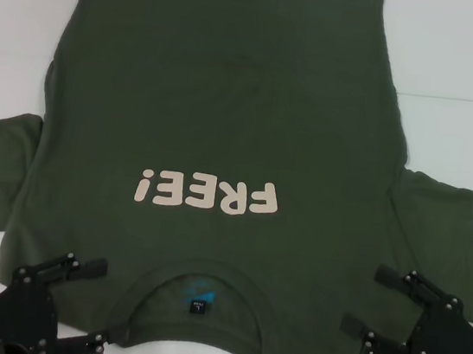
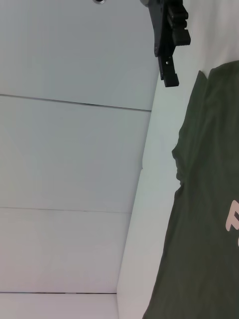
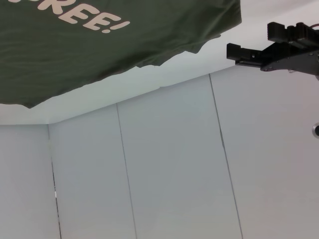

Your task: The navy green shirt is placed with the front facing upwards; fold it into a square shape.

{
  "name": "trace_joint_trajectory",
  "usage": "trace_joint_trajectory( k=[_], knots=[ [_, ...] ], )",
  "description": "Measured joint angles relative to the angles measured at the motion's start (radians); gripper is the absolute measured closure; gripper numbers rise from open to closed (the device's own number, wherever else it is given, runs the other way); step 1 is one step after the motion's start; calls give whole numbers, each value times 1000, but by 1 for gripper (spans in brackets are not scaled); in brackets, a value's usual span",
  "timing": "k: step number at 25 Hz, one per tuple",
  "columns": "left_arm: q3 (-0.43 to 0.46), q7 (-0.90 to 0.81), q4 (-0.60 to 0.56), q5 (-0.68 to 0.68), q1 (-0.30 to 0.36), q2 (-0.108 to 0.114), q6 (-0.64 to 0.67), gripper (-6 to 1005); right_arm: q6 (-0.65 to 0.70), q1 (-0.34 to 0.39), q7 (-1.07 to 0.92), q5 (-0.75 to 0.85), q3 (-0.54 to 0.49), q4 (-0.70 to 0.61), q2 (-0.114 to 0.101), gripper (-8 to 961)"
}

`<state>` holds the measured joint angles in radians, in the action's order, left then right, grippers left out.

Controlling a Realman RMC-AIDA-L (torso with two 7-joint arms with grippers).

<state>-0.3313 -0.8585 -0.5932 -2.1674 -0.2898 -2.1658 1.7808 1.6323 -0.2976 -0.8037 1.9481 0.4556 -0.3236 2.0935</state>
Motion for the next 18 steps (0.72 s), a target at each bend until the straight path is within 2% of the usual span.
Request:
trace_joint_trajectory(
  k=[12,15,18],
  knots=[
    [17,-28,1,0,-3,0,1,158,0,0,0,0,0,2,0,28],
    [71,-175,-5,0,-19,9,12,159,1,0,0,0,0,2,0,28],
    [115,-379,-14,0,-49,36,19,161,1,0,-2,0,0,2,0,28]
  ],
)
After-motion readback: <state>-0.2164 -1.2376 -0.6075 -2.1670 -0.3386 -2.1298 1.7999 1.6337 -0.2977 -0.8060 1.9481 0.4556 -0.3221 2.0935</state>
